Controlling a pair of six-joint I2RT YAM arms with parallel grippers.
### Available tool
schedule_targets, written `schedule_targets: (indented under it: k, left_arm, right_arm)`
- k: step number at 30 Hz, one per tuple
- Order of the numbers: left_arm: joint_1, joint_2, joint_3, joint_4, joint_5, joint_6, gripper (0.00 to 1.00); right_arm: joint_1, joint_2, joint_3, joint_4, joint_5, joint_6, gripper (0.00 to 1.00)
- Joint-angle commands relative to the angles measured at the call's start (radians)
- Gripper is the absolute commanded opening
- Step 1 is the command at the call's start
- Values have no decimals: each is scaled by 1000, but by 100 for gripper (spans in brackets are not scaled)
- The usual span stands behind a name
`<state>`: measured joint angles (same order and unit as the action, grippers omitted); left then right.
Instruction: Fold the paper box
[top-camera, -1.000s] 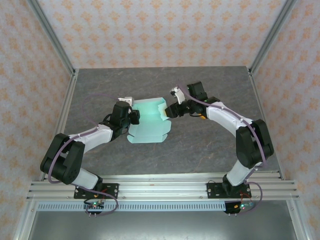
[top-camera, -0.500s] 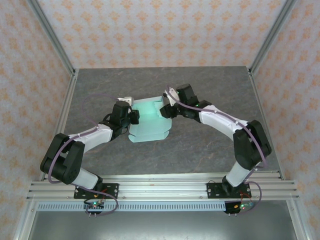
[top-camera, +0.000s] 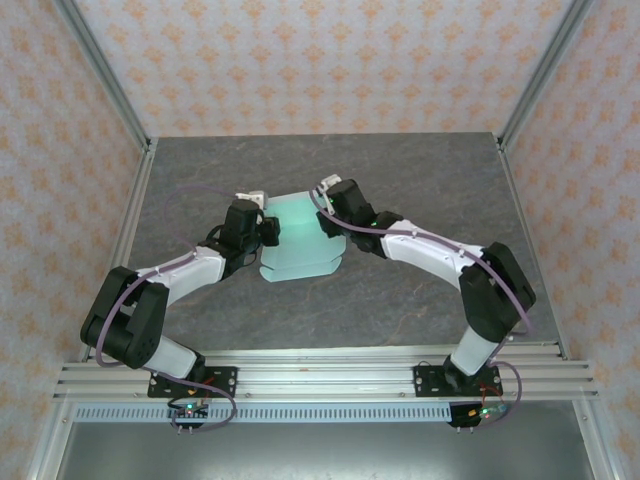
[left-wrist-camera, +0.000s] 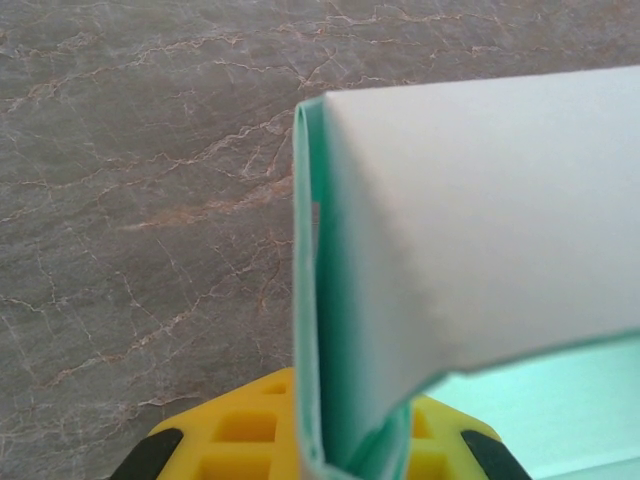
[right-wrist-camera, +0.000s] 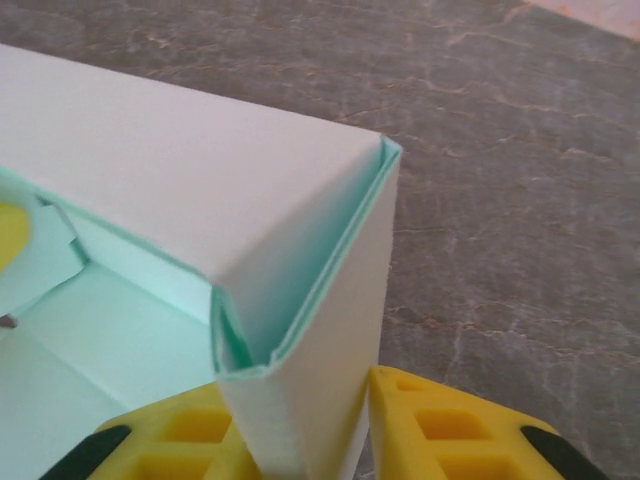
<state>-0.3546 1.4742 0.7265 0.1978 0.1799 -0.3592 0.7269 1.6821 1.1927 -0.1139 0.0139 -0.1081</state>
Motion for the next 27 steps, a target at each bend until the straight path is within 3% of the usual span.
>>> schedule_targets:
  k: [1,11,22,27]
  left_arm:
    - [-20,-9,26,8,43,5,0]
    - [-24,-6,32,-4,22,-17,0]
    - [-27,-16,29,-17,-6,-44,0]
    - [-27,-19,20,-15,-13,-48,0]
  right_arm:
    - [9,35,63,19,210,73,25]
    - [101,137,170,-90,651,159,12]
    - [122,190,205,-155,860,227,10]
    - [117,215,236,-187,896,240,10]
